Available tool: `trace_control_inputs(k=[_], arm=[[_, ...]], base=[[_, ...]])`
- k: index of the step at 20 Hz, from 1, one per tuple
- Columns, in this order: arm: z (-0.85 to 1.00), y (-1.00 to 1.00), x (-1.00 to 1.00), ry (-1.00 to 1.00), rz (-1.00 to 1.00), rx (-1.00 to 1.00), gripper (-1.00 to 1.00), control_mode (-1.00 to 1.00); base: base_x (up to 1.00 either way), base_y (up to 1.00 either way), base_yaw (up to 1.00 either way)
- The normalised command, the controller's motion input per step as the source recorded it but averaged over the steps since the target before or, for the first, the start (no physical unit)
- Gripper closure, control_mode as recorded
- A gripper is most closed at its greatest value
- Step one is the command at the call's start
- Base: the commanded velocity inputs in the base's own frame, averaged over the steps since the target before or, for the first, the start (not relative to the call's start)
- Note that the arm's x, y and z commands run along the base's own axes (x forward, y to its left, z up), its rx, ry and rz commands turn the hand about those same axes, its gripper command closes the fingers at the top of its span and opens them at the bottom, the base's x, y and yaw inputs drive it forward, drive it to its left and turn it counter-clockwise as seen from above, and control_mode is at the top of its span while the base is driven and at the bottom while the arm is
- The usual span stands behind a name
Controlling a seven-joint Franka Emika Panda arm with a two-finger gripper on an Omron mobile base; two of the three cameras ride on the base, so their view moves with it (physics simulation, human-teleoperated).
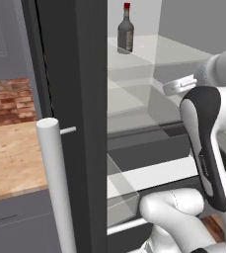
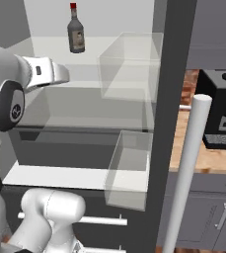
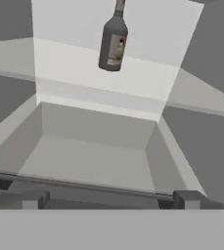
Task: Place the liquor on the top shelf of the fridge to keep it out of children's reach, and place the squash and lemon on lower shelves for easy access.
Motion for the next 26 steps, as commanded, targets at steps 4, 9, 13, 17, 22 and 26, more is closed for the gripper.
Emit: trace_control_inputs(k=[4,9,13,17,22,26], arm=[[-0.06,0.0,-0.18,0.04,0.0,-0.01,-1.0,1.0],[0.0,0.0,0.0,0.0,0.0,0.0,-1.0,1.0],[0.0,0.0,0.0,0.0,0.0,0.0,-1.0,1.0],[0.0,0.0,0.0,0.0,0.0,0.0,-1.0,1.0],[0.0,0.0,0.0,0.0,0.0,0.0,-1.0,1.0],[0.0,0.0,0.0,0.0,0.0,0.0,-1.0,1.0]], base=[[-0.72,-0.01,0.0],[-1.0,-0.11,-0.03],[-0.91,-0.46,-0.16],[-0.37,-0.84,-0.3],[0.0,-0.9,-0.31],[0.07,-1.0,-0.28]])
